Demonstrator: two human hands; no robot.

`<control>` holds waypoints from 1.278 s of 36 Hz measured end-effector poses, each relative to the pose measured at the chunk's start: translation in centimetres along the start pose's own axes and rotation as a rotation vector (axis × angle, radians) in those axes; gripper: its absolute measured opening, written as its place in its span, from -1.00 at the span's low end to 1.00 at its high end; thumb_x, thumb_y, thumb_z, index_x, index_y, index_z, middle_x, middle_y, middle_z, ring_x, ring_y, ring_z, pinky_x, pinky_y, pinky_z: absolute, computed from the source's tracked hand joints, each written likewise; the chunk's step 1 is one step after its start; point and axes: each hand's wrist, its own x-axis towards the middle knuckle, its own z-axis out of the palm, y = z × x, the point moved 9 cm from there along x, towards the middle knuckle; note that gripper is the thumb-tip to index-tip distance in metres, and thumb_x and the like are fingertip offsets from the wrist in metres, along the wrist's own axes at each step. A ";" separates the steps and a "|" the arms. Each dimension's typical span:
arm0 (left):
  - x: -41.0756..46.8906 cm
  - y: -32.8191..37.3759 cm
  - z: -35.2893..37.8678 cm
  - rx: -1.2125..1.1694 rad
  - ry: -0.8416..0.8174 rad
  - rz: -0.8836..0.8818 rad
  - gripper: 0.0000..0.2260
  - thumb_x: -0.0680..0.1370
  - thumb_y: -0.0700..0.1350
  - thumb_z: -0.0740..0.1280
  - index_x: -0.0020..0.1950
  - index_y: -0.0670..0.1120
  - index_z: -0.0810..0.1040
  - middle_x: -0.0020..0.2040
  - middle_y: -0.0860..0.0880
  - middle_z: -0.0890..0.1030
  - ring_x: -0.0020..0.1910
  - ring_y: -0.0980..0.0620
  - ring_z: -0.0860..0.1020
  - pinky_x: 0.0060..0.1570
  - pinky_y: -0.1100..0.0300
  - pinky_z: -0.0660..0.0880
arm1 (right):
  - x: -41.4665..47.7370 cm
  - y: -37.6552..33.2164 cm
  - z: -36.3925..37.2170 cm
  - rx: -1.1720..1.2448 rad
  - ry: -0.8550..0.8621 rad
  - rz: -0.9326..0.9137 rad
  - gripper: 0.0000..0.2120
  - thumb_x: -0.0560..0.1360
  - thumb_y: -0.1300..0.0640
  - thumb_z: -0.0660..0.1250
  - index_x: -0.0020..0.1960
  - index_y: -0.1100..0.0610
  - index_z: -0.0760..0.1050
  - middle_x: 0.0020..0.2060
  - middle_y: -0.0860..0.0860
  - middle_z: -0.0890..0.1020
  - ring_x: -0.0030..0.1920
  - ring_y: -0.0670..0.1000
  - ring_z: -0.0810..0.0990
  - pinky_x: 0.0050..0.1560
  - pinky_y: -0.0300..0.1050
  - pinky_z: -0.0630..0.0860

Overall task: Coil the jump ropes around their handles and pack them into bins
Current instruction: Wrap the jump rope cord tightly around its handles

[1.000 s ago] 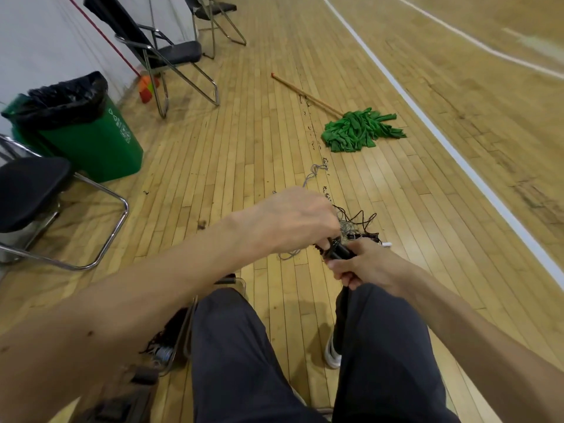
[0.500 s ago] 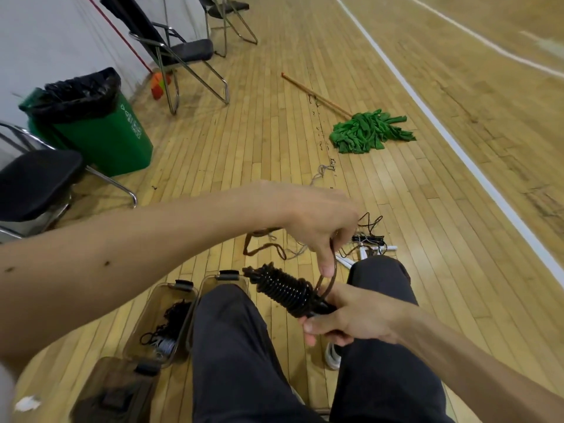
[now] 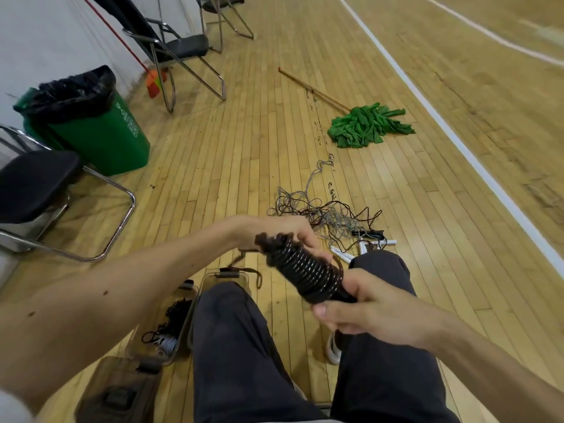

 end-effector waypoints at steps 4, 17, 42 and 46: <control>-0.3 -0.4 1.1 -0.038 0.014 -0.022 -0.68 0.63 -0.37 0.17 -0.26 -0.08 0.41 -0.34 0.05 0.42 -0.40 0.20 0.35 -0.30 0.34 0.38 | -0.2 -1.2 -1.6 0.058 0.101 -0.047 -0.84 0.62 0.23 0.30 -0.14 0.13 0.45 -0.34 -0.03 0.47 -0.38 -0.11 0.36 -0.38 -0.32 0.28; -1.1 0.3 2.9 -0.312 0.103 -0.019 -0.59 0.70 0.14 0.06 -0.15 -0.10 0.45 -0.48 0.08 0.27 -0.49 0.09 0.20 -0.43 0.18 0.18 | -1.0 0.7 -8.4 0.117 0.462 0.058 -0.75 0.63 0.22 0.28 -0.22 0.24 0.43 -0.46 -0.05 0.48 -0.46 -0.05 0.37 -0.43 -0.27 0.31; -2.8 4.2 0.2 0.765 0.379 -0.139 -0.65 0.70 0.11 0.10 0.03 -0.12 0.52 -0.30 0.02 0.47 -0.37 0.10 0.45 -0.37 0.18 0.36 | 0.5 7.0 -11.9 -0.089 0.694 0.219 -0.81 0.63 0.26 0.29 -0.16 0.21 0.46 -0.43 0.01 0.52 -0.48 -0.06 0.45 -0.46 -0.20 0.38; -3.6 6.2 -1.6 0.875 0.401 -0.084 -0.66 0.69 0.12 0.11 0.00 -0.10 0.49 -0.33 0.03 0.41 -0.39 0.09 0.39 -0.30 0.13 0.42 | 0.5 6.4 -11.6 -0.124 0.669 0.215 -0.77 0.64 0.22 0.28 -0.19 0.21 0.44 -0.49 -0.03 0.50 -0.49 -0.07 0.43 -0.45 -0.22 0.39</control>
